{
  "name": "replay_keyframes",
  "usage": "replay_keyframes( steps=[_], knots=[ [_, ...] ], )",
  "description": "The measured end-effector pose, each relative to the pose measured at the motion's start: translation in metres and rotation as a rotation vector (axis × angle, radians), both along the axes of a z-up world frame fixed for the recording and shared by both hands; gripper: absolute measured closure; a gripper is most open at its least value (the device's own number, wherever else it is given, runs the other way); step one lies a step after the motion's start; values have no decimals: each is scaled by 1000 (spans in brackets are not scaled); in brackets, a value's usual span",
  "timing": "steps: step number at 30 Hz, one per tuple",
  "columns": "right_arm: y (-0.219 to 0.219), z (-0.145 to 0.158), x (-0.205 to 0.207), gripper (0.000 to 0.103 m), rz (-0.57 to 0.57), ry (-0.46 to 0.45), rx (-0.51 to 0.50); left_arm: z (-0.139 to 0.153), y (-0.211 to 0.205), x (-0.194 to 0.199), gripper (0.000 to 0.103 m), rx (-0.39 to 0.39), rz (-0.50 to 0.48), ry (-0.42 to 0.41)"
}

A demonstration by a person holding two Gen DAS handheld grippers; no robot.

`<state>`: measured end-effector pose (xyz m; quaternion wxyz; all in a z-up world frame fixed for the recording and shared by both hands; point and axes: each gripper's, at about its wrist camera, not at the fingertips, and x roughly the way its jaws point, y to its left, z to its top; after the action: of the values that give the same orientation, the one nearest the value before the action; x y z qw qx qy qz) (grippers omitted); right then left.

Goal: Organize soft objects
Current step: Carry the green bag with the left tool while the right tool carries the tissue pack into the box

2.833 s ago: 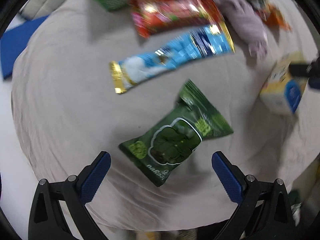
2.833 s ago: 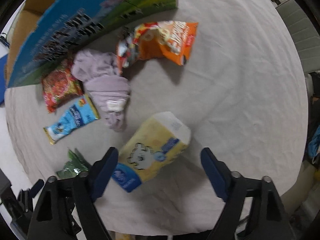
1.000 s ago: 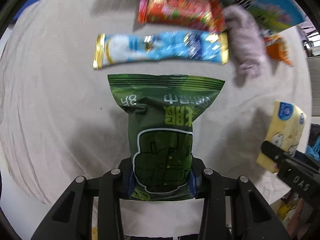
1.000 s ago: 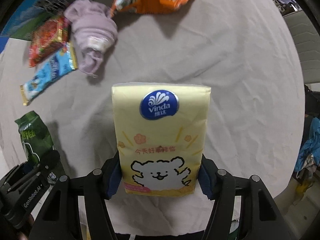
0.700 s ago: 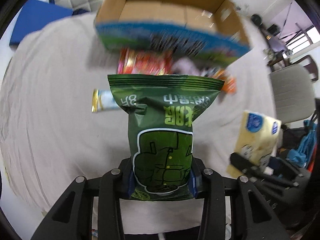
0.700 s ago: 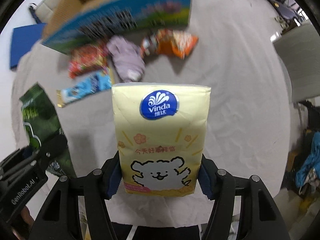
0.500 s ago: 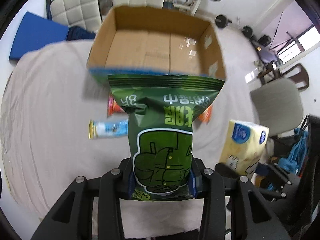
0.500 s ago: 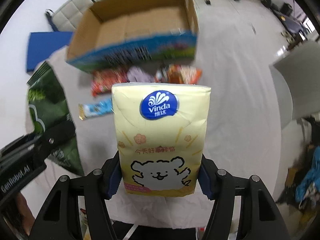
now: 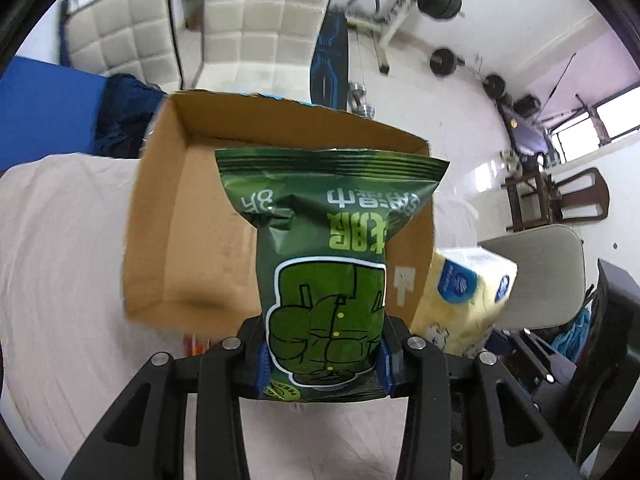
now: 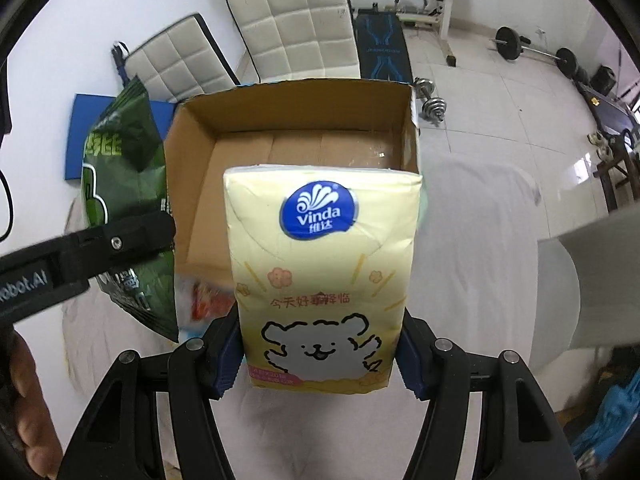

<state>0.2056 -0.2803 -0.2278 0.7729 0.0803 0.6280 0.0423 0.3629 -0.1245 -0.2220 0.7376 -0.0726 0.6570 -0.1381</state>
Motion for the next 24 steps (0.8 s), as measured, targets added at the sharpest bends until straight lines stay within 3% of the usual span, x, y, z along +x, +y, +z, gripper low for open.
replay_keyframes(
  steps=[9, 13, 24],
  knots=[
    [-5, -78, 109, 37, 7, 124, -15, -95, -9, 93, 66, -20, 2, 198],
    [2, -112, 137, 37, 22, 164, -31, -121, -16, 107, 66, -23, -24, 263],
    [9, -167, 168, 36, 28, 222, -75, -148, -30, 119, 65, -45, -81, 343]
  ],
)
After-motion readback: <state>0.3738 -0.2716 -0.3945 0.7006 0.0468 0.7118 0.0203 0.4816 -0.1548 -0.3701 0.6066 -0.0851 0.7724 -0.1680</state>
